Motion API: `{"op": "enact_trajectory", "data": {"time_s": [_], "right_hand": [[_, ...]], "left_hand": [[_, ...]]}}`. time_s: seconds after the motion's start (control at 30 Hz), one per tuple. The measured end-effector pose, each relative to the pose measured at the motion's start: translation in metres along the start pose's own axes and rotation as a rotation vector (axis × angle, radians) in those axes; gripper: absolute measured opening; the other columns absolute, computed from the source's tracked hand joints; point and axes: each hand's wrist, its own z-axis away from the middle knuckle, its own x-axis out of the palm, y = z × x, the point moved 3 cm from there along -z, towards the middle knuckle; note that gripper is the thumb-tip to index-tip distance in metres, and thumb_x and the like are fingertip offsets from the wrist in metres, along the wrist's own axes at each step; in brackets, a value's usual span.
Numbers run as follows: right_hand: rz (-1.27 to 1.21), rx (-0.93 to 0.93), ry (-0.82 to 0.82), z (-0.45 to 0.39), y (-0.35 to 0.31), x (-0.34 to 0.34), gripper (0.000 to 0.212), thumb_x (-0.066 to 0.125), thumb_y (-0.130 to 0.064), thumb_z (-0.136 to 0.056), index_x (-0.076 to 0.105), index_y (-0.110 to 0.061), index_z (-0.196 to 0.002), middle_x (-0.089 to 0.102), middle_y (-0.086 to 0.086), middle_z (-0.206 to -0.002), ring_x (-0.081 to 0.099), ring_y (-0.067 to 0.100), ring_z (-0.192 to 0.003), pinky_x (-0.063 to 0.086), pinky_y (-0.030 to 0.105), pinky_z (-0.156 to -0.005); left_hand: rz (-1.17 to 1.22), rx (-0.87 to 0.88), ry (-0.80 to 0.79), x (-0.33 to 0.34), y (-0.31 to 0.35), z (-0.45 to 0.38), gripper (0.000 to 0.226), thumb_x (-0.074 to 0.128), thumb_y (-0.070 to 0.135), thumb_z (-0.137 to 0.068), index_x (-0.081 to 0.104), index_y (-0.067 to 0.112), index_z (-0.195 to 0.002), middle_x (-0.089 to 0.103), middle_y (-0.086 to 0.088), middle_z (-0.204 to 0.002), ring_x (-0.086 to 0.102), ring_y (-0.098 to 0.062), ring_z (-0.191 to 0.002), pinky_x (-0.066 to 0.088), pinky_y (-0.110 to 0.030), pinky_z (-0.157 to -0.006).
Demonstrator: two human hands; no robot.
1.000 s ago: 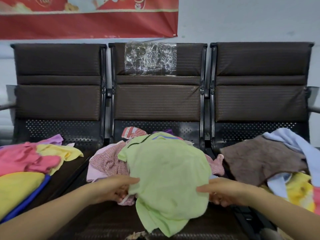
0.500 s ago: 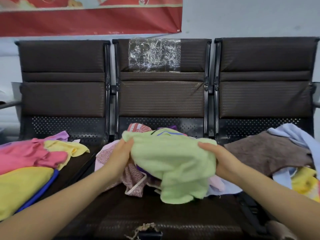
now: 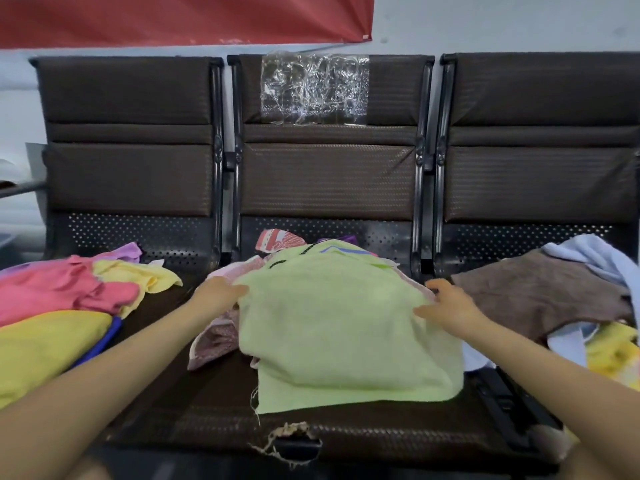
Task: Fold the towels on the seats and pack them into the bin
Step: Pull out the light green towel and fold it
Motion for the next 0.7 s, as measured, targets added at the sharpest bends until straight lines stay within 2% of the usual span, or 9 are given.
{"op": "enact_trajectory", "data": {"time_s": [0.03,0.1,0.2,0.3,0.37,0.4,0.53,0.63,0.7], "right_hand": [[0.087,-0.07,0.035,0.002,-0.005,0.002,0.037,0.069,-0.026,-0.084,0.057,-0.028,-0.119,0.059,0.007,-0.108,0.053,0.03,-0.114,0.039,0.042,-0.101],[-0.016,-0.216,0.029,0.01,-0.019,0.002,0.021,0.071,-0.032,-0.083,0.065,-0.025,-0.101,0.065,-0.001,-0.097,0.06,0.021,-0.1,0.044,0.037,-0.096],[-0.064,-0.449,-0.371,0.033,-0.038,0.019,0.009,0.072,-0.031,-0.083,0.069,-0.023,-0.086,0.07,-0.003,-0.083,0.063,0.014,-0.078,0.049,0.029,-0.076],[0.163,-0.518,-0.7,0.056,-0.039,0.047,0.031,0.077,-0.041,-0.077,0.067,-0.028,-0.104,0.063,-0.006,-0.089,0.058,0.01,-0.082,0.047,0.032,-0.083],[0.308,-0.583,-0.655,0.056,-0.038,0.062,0.038,0.076,-0.038,-0.079,0.064,-0.026,-0.113,0.057,-0.003,-0.094,0.054,0.014,-0.086,0.044,0.029,-0.084],[0.336,-0.631,-0.589,0.056,-0.042,0.064,0.035,0.074,-0.036,-0.081,0.065,-0.024,-0.112,0.056,-0.004,-0.095,0.053,0.013,-0.086,0.043,0.027,-0.082],[0.4,-0.724,-0.468,0.058,-0.051,0.07,0.021,0.063,-0.026,-0.088,0.065,-0.015,-0.107,0.062,0.001,-0.105,0.055,0.017,-0.095,0.042,0.029,-0.085],[0.347,-0.706,-0.442,0.059,-0.056,0.07,0.003,0.053,-0.021,-0.093,0.053,-0.019,-0.092,0.06,0.003,-0.094,0.05,0.02,-0.085,0.036,0.031,-0.075],[0.146,-0.614,-0.445,0.058,-0.062,0.061,0.018,0.046,-0.015,-0.096,0.044,-0.025,-0.082,0.054,-0.002,-0.082,0.047,0.017,-0.078,0.035,0.033,-0.072]], "left_hand": [[-0.189,0.06,0.019,0.001,0.0,0.002,0.043,0.055,0.024,-0.095,0.049,0.01,-0.136,0.06,-0.012,-0.113,0.056,-0.026,-0.1,0.037,-0.029,-0.081],[-0.296,0.236,0.044,0.006,0.005,0.005,0.04,0.058,0.031,-0.091,0.056,0.016,-0.129,0.063,-0.005,-0.115,0.059,-0.022,-0.1,0.039,-0.027,-0.073],[-0.258,0.449,-0.113,0.028,0.016,0.024,0.005,0.062,0.028,-0.089,0.062,0.031,-0.093,0.061,0.011,-0.083,0.057,-0.004,-0.075,0.041,-0.02,-0.064],[-0.381,0.633,-0.454,0.064,0.018,0.06,0.008,0.063,0.033,-0.09,0.066,0.026,-0.089,0.058,0.015,-0.075,0.053,0.004,-0.067,0.041,-0.014,-0.064],[-0.584,0.689,-0.605,0.085,0.008,0.075,0.022,0.06,0.046,-0.089,0.064,0.027,-0.101,0.055,0.014,-0.087,0.052,-0.002,-0.08,0.044,-0.023,-0.077],[-0.67,0.706,-0.617,0.092,0.003,0.078,0.028,0.059,0.049,-0.088,0.061,0.028,-0.106,0.053,0.013,-0.091,0.052,-0.007,-0.087,0.045,-0.029,-0.081],[-0.756,0.827,-0.482,0.095,0.001,0.079,0.027,0.055,0.045,-0.091,0.057,0.028,-0.112,0.053,0.006,-0.102,0.051,-0.015,-0.1,0.042,-0.032,-0.08],[-0.793,0.896,-0.41,0.094,0.0,0.078,0.022,0.047,0.033,-0.095,0.053,0.018,-0.111,0.054,-0.001,-0.107,0.05,-0.02,-0.1,0.039,-0.033,-0.078],[-0.651,0.795,-0.394,0.09,0.004,0.076,0.023,0.038,0.029,-0.096,0.048,0.011,-0.109,0.055,-0.007,-0.099,0.053,-0.027,-0.092,0.037,-0.035,-0.074]]}}
